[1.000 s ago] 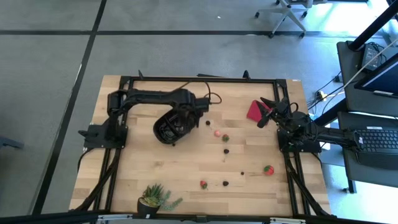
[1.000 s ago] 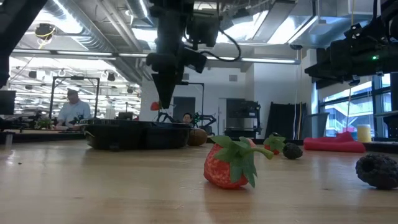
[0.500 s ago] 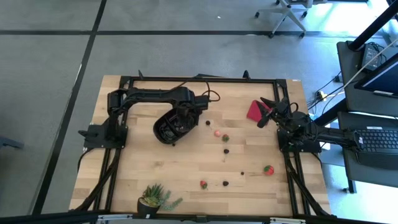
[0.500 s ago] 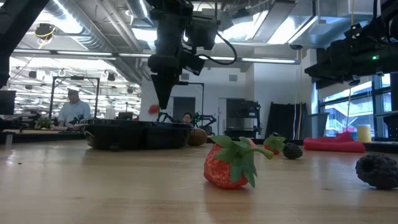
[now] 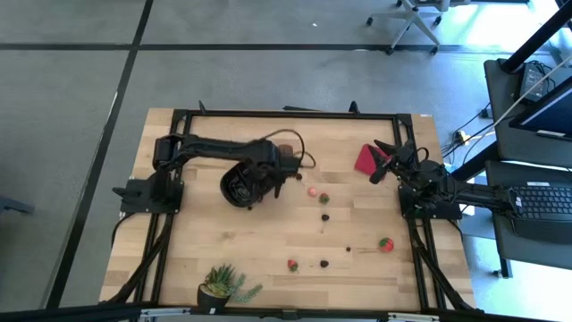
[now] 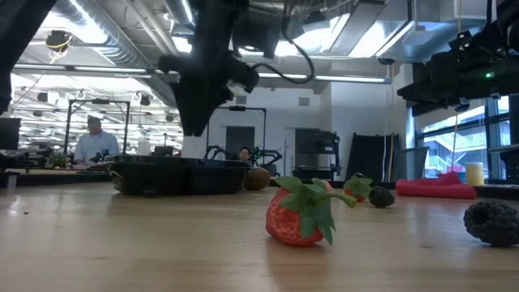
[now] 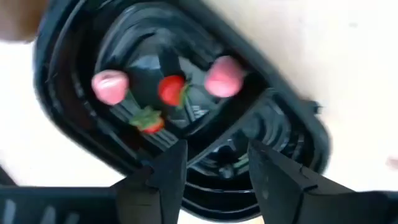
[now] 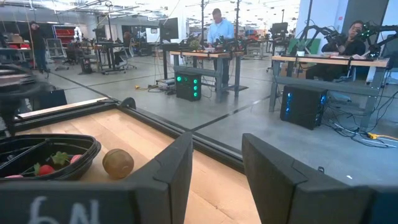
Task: Pick and placing Produce into tupperware
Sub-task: Adjust the black bin
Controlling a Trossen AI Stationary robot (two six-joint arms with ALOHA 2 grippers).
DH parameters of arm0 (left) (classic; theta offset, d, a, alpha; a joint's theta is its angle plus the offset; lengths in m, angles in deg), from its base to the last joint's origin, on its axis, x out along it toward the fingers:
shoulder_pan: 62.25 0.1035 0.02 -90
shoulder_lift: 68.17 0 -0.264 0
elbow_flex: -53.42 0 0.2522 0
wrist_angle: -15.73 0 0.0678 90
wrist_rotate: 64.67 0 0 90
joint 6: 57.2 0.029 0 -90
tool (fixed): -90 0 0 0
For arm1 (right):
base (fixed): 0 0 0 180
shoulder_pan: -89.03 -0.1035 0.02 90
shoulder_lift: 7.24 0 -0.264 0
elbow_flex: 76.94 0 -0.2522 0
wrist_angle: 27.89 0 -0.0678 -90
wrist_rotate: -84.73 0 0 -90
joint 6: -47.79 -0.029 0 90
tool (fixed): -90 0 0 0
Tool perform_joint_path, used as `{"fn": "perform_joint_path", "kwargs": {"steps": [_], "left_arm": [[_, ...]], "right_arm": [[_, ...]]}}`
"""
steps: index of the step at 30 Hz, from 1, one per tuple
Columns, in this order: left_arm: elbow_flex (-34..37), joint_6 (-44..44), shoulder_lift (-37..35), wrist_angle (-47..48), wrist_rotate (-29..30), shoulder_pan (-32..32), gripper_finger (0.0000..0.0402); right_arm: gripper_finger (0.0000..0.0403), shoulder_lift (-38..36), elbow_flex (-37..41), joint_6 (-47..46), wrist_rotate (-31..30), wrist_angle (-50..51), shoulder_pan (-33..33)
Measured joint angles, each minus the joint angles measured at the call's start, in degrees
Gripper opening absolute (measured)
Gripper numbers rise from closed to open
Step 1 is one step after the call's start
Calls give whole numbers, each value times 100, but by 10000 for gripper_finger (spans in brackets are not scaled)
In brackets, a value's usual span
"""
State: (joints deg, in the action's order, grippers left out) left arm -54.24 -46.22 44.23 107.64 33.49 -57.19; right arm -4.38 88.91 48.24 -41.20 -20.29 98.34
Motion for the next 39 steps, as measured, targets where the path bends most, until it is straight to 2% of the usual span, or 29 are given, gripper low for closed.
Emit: {"fn": "perform_joint_path", "kwargs": {"steps": [7,12,14,19,21,23,26,29,31,35,39], "left_arm": [[7,-457,-277,-86,-111,-880,171],[7,-1558,-784,-463,-150,-1532,172],[4,-2075,-972,-812,166,-1767,172],[49,-3164,-1207,-1038,1903,-2301,172],[253,-3536,-1260,-1050,2227,-2446,172],[649,-3878,-1306,-1188,2224,-2529,172],[1470,-4017,-1481,-2165,2107,-2584,172],[2322,-3790,-1851,-3560,1322,-2570,172],[2875,-3621,-2252,-4348,1174,-2556,172],[3933,-3548,-3155,-5289,1033,-2476,172],[5030,-3541,-3841,-6676,302,-2561,172]], "right_arm": [[142,2,1,0,-1,0,1],[142,2,1,0,-1,2,2],[142,0,-1,2,1,5,0],[142,2,0,0,0,1,2],[142,0,1,0,1,0,0],[142,0,-1,0,0,0,0],[142,1,-1,0,0,0,0],[142,0,-1,0,1,0,0],[142,1,1,0,1,0,0],[142,0,-1,0,1,2,2],[142,1,0,0,1,5,2]]}}
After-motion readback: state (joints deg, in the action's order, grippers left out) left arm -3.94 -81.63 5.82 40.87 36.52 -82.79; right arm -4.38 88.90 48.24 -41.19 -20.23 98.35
